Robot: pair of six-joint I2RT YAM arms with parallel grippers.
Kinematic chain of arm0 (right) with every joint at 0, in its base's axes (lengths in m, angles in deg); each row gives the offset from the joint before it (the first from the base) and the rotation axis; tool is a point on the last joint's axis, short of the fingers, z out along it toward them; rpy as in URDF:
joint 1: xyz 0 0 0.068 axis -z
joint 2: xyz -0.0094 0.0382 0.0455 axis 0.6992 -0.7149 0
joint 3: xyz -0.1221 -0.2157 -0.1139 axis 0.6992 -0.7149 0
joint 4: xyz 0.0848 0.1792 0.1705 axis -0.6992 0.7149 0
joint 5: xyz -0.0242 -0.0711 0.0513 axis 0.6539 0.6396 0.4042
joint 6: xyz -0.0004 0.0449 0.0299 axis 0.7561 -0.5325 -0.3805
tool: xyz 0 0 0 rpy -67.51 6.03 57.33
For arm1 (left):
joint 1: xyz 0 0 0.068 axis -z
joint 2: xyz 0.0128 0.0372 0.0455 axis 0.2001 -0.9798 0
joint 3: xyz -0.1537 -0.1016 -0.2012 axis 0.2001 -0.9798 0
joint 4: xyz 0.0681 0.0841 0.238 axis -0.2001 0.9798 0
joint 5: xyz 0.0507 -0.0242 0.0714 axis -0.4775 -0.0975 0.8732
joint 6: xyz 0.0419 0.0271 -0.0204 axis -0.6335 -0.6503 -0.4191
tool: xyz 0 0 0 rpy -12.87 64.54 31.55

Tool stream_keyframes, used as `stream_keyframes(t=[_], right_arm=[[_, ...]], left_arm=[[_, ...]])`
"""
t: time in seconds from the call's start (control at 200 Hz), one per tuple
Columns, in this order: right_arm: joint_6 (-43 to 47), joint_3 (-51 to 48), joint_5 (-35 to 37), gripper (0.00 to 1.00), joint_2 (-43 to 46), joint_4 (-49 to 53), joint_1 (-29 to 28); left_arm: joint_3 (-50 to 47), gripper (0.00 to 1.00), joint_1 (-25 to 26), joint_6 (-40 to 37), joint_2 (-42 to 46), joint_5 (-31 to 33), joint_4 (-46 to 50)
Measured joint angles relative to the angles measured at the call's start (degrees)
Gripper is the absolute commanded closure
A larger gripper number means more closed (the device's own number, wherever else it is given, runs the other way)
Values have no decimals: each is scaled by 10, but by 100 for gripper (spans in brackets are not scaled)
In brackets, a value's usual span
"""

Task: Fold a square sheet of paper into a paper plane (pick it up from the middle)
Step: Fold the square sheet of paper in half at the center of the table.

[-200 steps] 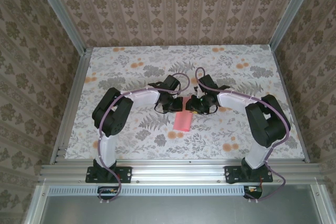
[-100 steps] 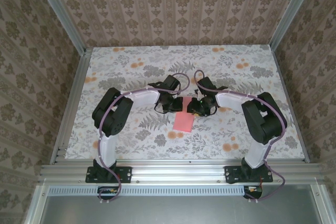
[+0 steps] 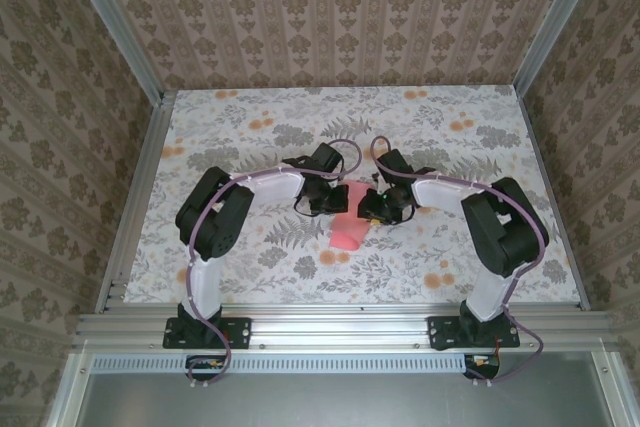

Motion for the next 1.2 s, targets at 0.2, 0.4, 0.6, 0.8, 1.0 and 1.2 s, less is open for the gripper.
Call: stream_keyframes(t=[0.2,0.4,0.6,0.8,1.0,1.2], right_arm=[[-19,-5,-35,70,61,-24,0],[-44,-32,-65,71,46,-69,0],[-50,-53,-73,72,8,-84,0],[-49,-70,-71,72,3,-96,0],[-49,-75,-70,72,15,-99,-2],[-61,-87,-72,72,69,-98,-8]], left_arm=[[0,98,0,0,0,0,0],[0,98,0,0,0,-1,0],[1,98,0,-2,0,-2,0],[1,98,0,-4,-1,-2,0],[1,98,0,-4,-1,-2,0],[1,98,0,-4,-1,-4,0]])
